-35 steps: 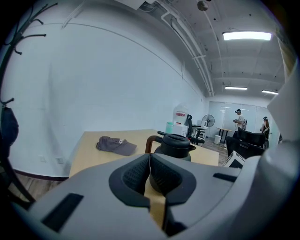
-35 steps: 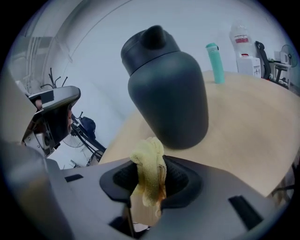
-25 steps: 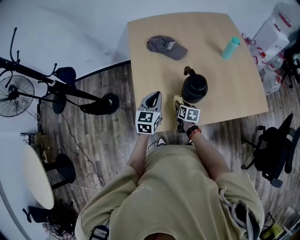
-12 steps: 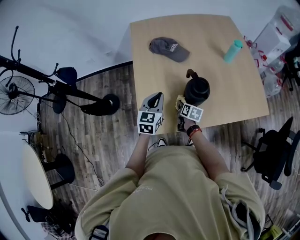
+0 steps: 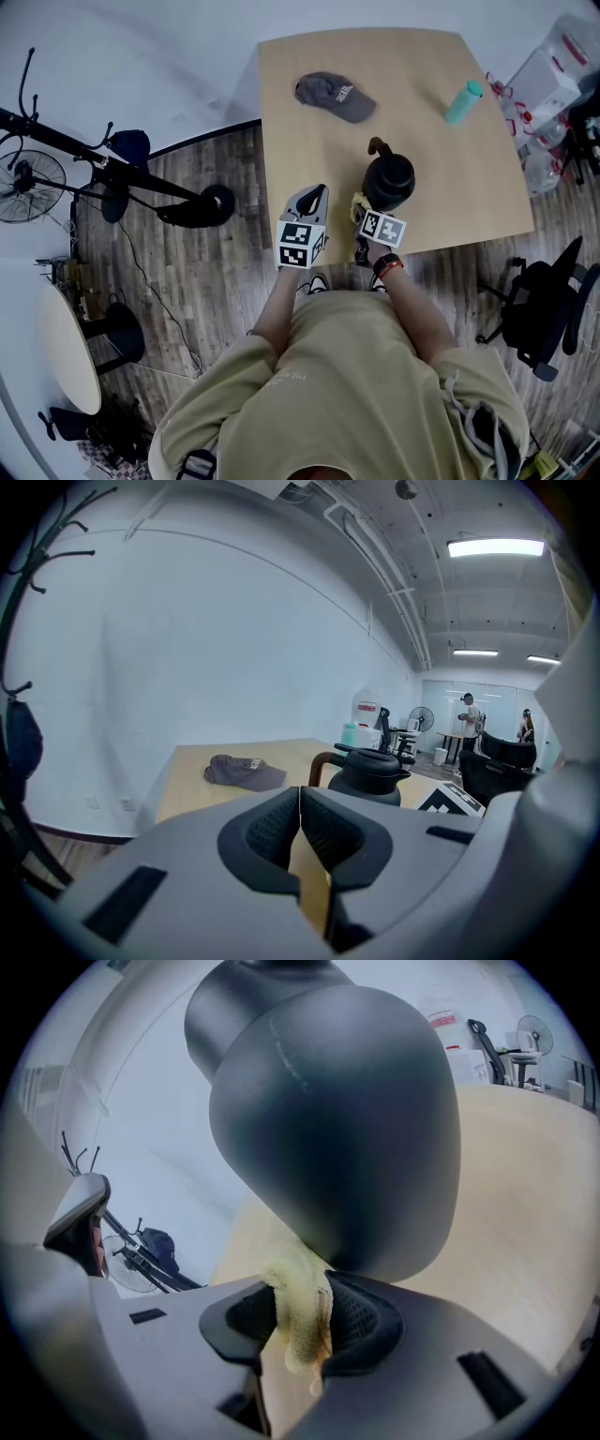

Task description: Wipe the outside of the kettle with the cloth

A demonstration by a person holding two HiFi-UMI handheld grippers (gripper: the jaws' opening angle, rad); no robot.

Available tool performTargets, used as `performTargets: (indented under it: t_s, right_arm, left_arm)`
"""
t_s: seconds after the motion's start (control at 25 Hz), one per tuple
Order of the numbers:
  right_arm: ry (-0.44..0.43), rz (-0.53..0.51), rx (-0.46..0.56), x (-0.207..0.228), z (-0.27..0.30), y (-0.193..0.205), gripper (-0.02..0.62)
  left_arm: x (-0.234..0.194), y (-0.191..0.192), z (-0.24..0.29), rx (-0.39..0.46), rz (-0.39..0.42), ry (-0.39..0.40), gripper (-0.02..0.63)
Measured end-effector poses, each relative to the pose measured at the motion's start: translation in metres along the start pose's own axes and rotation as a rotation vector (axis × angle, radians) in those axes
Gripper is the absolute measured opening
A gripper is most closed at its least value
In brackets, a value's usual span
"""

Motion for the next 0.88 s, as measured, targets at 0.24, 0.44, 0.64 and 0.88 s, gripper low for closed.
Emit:
performTargets:
  t_s: [0.24, 0.44, 0.64, 0.88]
  right_arm:
    - [-0.025, -0.050, -0.035, 0.006, -0.014, 0.004, 0.139]
    - [-0.032, -0.074, -0.058, 0.017, -0.027, 0.006, 0.138]
    - [-0.040, -0.082, -0.075, 0.028, -0.038, 0.008, 0.140]
    - [-0.049, -0.092, -0.097, 0.043, -0.051, 0.008, 0.140]
  left_arm:
    - [0.015, 0.003, 0.002, -0.008, -0.010, 0.008, 0.025]
    - [0.035, 0.008, 0.005, -0.015, -0.018, 0.016, 0.025]
    - [0.050, 0.011, 0.007, -0.019, -0.021, 0.014, 0.025]
    - [0.066, 0.013, 0.010, -0.021, -0.033, 0.007, 0.025]
Point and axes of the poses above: the fingertips, and each gripper's own axes: z forward along the fingers, x to its right, y out of its underside, the point moved 3 cm from there along -z, backward along the fingers, and after that the axes turned 10 degrees about -y, right-handed, at the moved point
